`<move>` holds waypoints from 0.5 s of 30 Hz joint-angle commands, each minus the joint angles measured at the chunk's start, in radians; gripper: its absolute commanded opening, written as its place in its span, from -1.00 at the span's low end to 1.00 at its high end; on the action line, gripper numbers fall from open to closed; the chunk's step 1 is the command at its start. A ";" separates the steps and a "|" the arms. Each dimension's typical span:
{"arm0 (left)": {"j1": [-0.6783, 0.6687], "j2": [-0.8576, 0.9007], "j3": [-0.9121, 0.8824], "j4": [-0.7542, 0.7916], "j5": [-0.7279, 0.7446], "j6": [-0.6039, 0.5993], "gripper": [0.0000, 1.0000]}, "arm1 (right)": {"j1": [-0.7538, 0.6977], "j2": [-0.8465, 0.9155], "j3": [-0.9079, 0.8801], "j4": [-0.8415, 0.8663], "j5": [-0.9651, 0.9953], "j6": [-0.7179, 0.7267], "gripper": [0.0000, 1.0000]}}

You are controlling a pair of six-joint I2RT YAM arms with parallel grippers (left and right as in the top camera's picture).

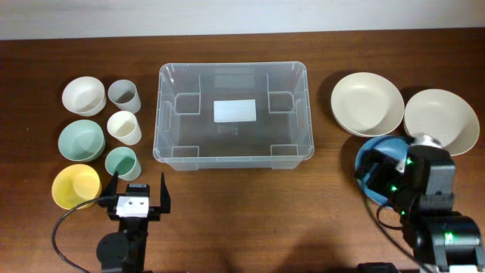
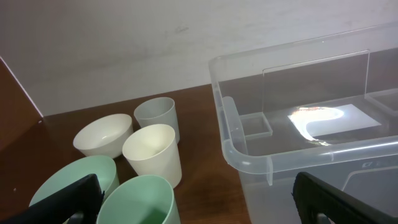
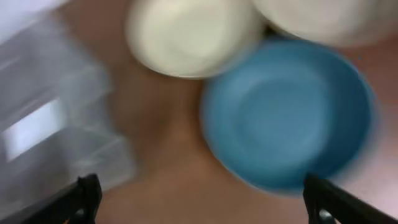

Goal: Pack container
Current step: 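Move the right gripper over the dark teal bowl's near rim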

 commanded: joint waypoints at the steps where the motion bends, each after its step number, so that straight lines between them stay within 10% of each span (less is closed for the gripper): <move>1: 0.004 -0.010 -0.005 -0.004 -0.004 -0.009 0.99 | -0.101 -0.006 0.021 -0.082 0.131 0.296 0.98; 15: 0.004 -0.010 -0.005 -0.004 -0.004 -0.009 0.99 | -0.292 -0.006 -0.060 -0.292 0.057 0.306 0.98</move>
